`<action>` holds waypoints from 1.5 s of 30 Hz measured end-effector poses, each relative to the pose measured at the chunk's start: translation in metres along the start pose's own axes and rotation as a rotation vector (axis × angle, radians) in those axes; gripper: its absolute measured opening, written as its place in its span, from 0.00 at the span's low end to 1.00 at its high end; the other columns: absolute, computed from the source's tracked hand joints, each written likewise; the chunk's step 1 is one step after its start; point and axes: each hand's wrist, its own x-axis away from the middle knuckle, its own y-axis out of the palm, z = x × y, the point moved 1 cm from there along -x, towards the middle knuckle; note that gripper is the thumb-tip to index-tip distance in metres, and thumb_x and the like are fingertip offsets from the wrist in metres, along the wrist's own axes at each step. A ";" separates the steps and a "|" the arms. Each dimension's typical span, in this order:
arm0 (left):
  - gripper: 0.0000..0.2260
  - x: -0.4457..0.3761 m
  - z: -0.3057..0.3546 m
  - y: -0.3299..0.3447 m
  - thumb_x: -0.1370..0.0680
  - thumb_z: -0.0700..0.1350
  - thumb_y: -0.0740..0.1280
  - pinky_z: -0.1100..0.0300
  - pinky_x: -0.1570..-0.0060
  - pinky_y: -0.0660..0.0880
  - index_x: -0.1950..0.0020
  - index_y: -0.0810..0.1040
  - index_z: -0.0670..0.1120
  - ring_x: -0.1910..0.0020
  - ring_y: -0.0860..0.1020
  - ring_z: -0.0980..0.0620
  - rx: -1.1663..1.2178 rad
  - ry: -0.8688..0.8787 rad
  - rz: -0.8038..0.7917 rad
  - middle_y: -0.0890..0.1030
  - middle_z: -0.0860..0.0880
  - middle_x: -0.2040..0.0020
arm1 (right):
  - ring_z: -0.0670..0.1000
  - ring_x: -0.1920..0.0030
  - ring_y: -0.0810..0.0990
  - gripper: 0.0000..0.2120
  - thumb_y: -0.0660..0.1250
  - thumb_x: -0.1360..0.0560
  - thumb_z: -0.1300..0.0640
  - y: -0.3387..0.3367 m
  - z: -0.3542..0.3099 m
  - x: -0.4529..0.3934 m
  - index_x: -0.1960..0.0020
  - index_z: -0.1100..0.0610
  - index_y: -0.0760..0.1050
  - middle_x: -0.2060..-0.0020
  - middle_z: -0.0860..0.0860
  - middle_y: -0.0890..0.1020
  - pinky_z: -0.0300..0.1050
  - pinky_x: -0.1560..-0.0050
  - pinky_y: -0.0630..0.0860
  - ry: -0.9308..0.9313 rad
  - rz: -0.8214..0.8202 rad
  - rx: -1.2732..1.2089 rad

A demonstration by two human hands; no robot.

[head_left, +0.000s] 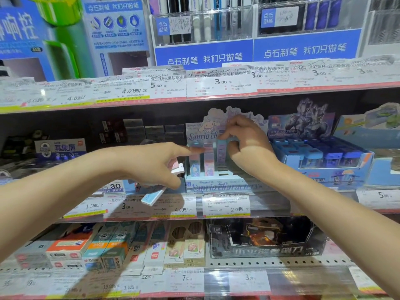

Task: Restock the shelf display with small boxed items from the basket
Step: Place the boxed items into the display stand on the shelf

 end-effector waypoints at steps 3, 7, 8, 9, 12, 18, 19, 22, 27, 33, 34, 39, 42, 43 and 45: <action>0.34 0.000 0.001 -0.001 0.27 0.38 0.64 0.64 0.81 0.58 0.26 0.57 0.59 0.84 0.62 0.56 0.002 0.000 -0.001 0.67 0.53 0.83 | 0.59 0.44 0.75 0.14 0.57 0.31 0.67 0.000 -0.005 -0.004 0.53 0.64 0.80 0.47 0.58 0.78 0.45 0.47 0.72 0.016 -0.009 0.013; 0.34 0.001 0.002 -0.003 0.28 0.38 0.65 0.63 0.80 0.58 0.27 0.58 0.61 0.82 0.61 0.57 0.010 0.017 -0.004 0.65 0.53 0.82 | 0.57 0.40 0.73 0.15 0.57 0.27 0.68 -0.001 -0.009 -0.009 0.46 0.62 0.79 0.40 0.56 0.76 0.42 0.43 0.70 0.043 -0.150 0.082; 0.34 0.001 0.003 -0.003 0.28 0.38 0.65 0.62 0.80 0.58 0.27 0.58 0.62 0.82 0.61 0.56 0.019 0.019 -0.005 0.65 0.53 0.82 | 0.57 0.39 0.73 0.15 0.57 0.26 0.67 -0.002 -0.008 -0.011 0.45 0.61 0.79 0.40 0.55 0.76 0.42 0.43 0.70 0.064 -0.186 0.093; 0.34 0.002 0.003 -0.004 0.28 0.38 0.65 0.62 0.79 0.59 0.27 0.58 0.62 0.82 0.61 0.55 0.022 0.017 -0.008 0.66 0.52 0.82 | 0.56 0.39 0.72 0.16 0.57 0.26 0.67 -0.004 -0.009 -0.011 0.44 0.59 0.79 0.39 0.54 0.76 0.41 0.42 0.70 0.090 -0.219 0.098; 0.35 0.002 0.004 -0.005 0.28 0.39 0.65 0.60 0.76 0.61 0.27 0.57 0.62 0.81 0.62 0.55 0.013 0.006 -0.004 0.68 0.53 0.82 | 0.56 0.38 0.72 0.18 0.57 0.26 0.67 -0.006 -0.005 -0.007 0.42 0.56 0.78 0.39 0.53 0.75 0.42 0.41 0.69 0.144 -0.278 0.064; 0.34 0.006 0.004 0.000 0.28 0.38 0.65 0.63 0.79 0.61 0.27 0.58 0.60 0.80 0.64 0.51 0.088 -0.018 0.068 0.68 0.51 0.80 | 0.47 0.66 0.70 0.10 0.59 0.26 0.66 -0.015 -0.004 -0.015 0.52 0.61 0.78 0.66 0.50 0.75 0.34 0.65 0.68 0.351 -0.165 -0.337; 0.32 0.007 0.005 0.001 0.28 0.38 0.65 0.62 0.78 0.62 0.28 0.60 0.59 0.79 0.64 0.48 0.130 -0.010 0.106 0.68 0.49 0.79 | 0.45 0.68 0.69 0.13 0.57 0.27 0.70 -0.018 -0.004 -0.013 0.50 0.61 0.78 0.66 0.49 0.74 0.33 0.65 0.68 0.303 -0.086 -0.360; 0.10 0.009 0.008 0.000 0.26 0.39 0.67 0.65 0.80 0.60 0.45 0.75 0.47 0.82 0.63 0.50 0.332 -0.002 0.249 0.69 0.49 0.81 | 0.41 0.66 0.74 0.20 0.52 0.30 0.75 -0.027 -0.017 0.002 0.51 0.58 0.76 0.65 0.47 0.76 0.34 0.57 0.72 0.182 -0.050 -0.465; 0.17 0.002 0.012 0.006 0.26 0.49 0.69 0.63 0.75 0.56 0.74 0.74 0.47 0.81 0.59 0.52 0.708 -0.049 0.400 0.64 0.50 0.79 | 0.48 0.65 0.79 0.05 0.64 0.27 0.63 -0.036 -0.059 0.023 0.59 0.55 0.74 0.65 0.52 0.80 0.39 0.59 0.76 0.227 -0.252 -0.764; 0.11 -0.005 0.021 0.013 0.24 0.48 0.66 0.64 0.74 0.56 0.63 0.73 0.45 0.84 0.61 0.54 0.872 -0.094 0.521 0.64 0.50 0.81 | 0.50 0.70 0.80 0.15 0.76 0.36 0.57 -0.025 -0.075 0.032 0.62 0.55 0.68 0.73 0.52 0.79 0.43 0.66 0.78 0.253 -0.336 -0.784; 0.11 -0.004 0.022 0.012 0.24 0.48 0.66 0.65 0.75 0.56 0.64 0.72 0.45 0.84 0.60 0.55 0.879 -0.073 0.514 0.63 0.50 0.80 | 0.49 0.71 0.80 0.15 0.76 0.36 0.60 -0.024 -0.074 0.031 0.61 0.56 0.68 0.74 0.50 0.79 0.44 0.67 0.78 0.262 -0.333 -0.796; 0.06 0.003 0.019 0.005 0.27 0.46 0.70 0.65 0.74 0.52 0.59 0.76 0.45 0.81 0.57 0.56 0.963 -0.027 0.469 0.64 0.51 0.78 | 0.54 0.67 0.80 0.15 0.72 0.33 0.67 -0.028 -0.061 0.032 0.54 0.57 0.69 0.71 0.51 0.80 0.53 0.56 0.80 0.330 -0.346 -0.859; 0.08 0.006 0.015 0.005 0.30 0.41 0.72 0.59 0.70 0.50 0.66 0.76 0.46 0.79 0.56 0.54 0.919 -0.049 0.458 0.62 0.52 0.81 | 0.52 0.65 0.81 0.23 0.73 0.33 0.65 -0.029 -0.056 0.035 0.42 0.61 0.67 0.70 0.49 0.81 0.53 0.54 0.81 0.326 -0.364 -0.815; 0.07 0.007 0.014 0.006 0.30 0.40 0.72 0.57 0.70 0.50 0.65 0.76 0.46 0.79 0.56 0.54 0.910 -0.041 0.456 0.61 0.52 0.80 | 0.51 0.66 0.81 0.28 0.73 0.33 0.64 -0.028 -0.054 0.036 0.37 0.61 0.64 0.70 0.49 0.81 0.52 0.55 0.81 0.332 -0.378 -0.799; 0.07 0.006 0.014 0.007 0.30 0.41 0.73 0.55 0.70 0.50 0.65 0.77 0.46 0.79 0.57 0.53 0.890 -0.026 0.437 0.62 0.51 0.79 | 0.49 0.68 0.81 0.35 0.74 0.33 0.61 -0.026 -0.053 0.037 0.32 0.60 0.59 0.68 0.49 0.82 0.50 0.57 0.80 0.330 -0.396 -0.770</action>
